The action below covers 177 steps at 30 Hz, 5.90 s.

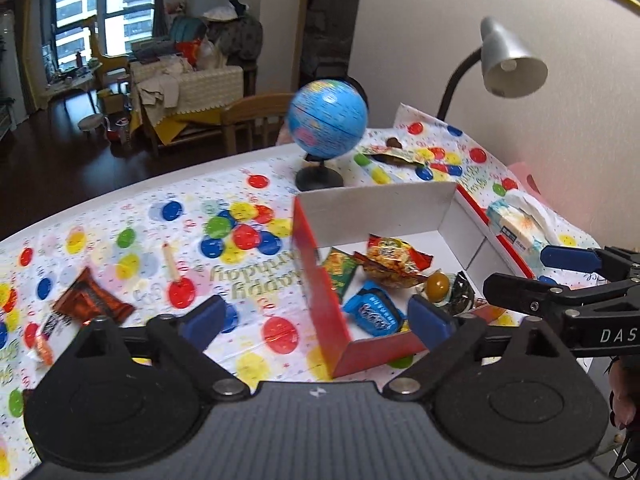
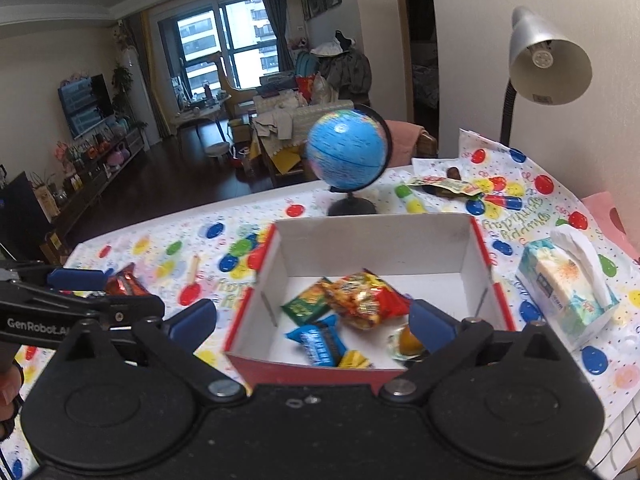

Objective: Organize snacks
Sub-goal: 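Withdraw both tools from the box back over the remaining snacks, then grasp the brown chocolate with the left tool while the right tool grasps the copper-red packet, then carry the chocolate and copper-red packet into the red box and open both tools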

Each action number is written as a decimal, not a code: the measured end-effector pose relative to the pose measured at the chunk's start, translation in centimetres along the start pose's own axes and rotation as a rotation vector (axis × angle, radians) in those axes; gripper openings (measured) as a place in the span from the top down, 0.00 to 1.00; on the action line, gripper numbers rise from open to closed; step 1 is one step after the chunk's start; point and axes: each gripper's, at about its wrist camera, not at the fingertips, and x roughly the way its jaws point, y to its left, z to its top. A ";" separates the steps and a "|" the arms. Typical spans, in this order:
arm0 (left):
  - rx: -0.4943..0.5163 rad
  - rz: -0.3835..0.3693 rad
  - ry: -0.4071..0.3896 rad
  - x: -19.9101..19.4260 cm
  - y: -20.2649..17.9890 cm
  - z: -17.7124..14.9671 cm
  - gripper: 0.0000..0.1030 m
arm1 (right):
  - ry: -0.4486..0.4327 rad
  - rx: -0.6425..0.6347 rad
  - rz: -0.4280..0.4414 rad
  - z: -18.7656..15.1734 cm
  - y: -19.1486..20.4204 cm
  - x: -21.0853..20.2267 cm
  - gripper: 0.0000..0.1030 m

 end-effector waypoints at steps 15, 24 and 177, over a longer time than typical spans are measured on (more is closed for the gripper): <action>-0.085 0.102 -0.072 -7.0 8.3 -3.8 0.00 | -0.019 -0.053 0.120 -0.9 9.7 -0.6 0.00; -0.137 0.215 -0.080 -9.7 13.7 -6.1 0.00 | -0.005 -0.109 0.143 -1.4 15.3 0.7 0.00; -0.021 0.038 0.117 7.9 -3.2 2.9 0.69 | 0.123 0.024 -0.094 1.0 -5.6 4.4 0.56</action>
